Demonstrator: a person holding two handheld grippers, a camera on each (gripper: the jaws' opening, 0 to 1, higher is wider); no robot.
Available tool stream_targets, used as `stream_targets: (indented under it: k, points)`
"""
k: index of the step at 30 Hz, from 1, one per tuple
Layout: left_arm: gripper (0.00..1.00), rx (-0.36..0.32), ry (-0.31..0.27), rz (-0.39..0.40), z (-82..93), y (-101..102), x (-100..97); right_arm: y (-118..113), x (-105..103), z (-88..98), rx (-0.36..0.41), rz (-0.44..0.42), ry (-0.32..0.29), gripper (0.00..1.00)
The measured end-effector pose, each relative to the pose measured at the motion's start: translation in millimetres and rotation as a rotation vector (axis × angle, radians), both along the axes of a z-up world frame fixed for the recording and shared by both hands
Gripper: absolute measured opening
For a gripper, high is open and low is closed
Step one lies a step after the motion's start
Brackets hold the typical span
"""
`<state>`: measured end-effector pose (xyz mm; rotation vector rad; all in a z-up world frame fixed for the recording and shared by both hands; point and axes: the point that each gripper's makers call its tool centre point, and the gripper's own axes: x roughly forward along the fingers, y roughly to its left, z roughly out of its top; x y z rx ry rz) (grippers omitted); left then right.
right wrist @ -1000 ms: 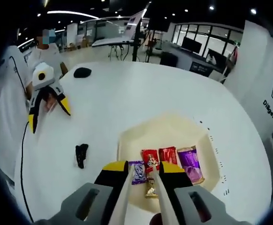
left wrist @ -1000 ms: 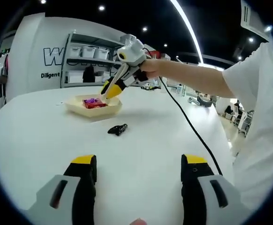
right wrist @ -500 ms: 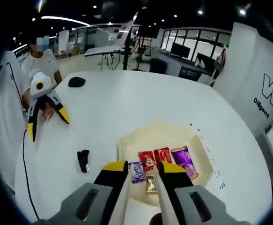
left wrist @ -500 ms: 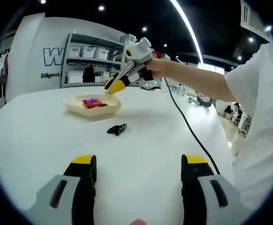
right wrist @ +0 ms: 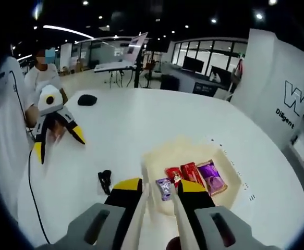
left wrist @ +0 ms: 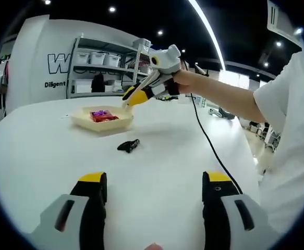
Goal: Place the target food into the container with the food tongs after gripping and lifting it, then release it inside without dropping or visibly crushing the food.
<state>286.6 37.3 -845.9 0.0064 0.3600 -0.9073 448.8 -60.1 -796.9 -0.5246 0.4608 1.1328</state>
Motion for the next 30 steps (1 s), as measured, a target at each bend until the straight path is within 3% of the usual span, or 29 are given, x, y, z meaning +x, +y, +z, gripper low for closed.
stream_targets:
  k: [30]
  points:
    - [0.73, 0.028, 0.0, -0.015, 1.1, -9, -0.5, -7, -27, -17.7, 0.133, -0.046, 0.003, 0.2]
